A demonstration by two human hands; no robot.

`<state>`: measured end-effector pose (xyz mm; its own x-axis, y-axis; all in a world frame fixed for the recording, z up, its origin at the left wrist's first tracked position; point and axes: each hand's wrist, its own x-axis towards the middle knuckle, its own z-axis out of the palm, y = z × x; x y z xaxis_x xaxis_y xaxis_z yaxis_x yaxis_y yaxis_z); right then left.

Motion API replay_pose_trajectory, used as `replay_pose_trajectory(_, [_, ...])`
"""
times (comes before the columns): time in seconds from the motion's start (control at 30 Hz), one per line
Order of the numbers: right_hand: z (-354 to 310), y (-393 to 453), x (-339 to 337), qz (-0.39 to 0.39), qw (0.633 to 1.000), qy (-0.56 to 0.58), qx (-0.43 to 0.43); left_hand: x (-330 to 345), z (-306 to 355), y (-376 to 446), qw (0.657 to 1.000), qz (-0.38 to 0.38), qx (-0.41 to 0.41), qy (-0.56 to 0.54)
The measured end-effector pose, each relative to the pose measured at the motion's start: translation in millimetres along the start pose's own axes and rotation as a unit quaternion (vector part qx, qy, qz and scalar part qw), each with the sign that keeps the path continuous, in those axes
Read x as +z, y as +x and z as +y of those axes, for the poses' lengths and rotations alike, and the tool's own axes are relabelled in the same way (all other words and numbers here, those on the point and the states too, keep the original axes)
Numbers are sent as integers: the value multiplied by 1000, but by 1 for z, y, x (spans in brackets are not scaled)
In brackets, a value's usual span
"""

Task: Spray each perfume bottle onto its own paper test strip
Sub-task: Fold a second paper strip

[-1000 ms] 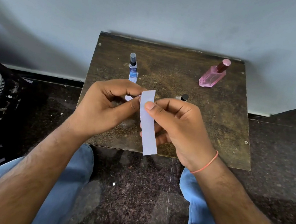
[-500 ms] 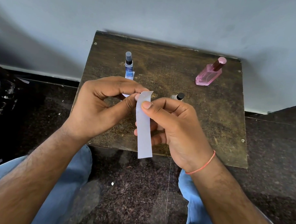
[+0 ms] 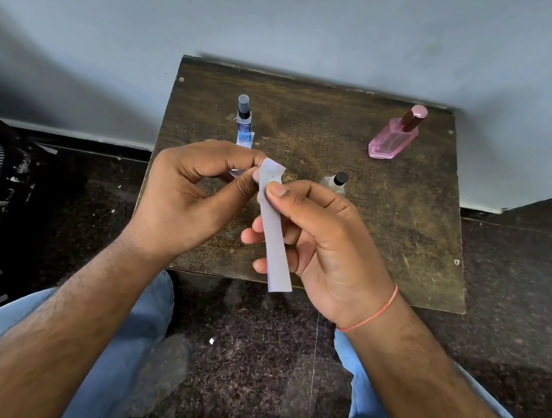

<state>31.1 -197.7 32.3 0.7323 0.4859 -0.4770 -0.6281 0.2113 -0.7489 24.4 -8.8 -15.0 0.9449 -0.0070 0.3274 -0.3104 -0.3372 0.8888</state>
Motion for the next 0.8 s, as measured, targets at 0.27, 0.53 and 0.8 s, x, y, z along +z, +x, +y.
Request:
replay_pose_trajectory(0.27, [2,-3,7,-9,997,74,29,2,-1,-2,1000,13,-10,-5])
replay_pose_trajectory(0.53, [3,-3,7,-2,996,90,20,8,-2,-5,999,27,-33,-13])
replay_pose_trajectory(0.8, [24,-24,24,-78,996,39,-19,-5,-3,3,976,127,-145,-96])
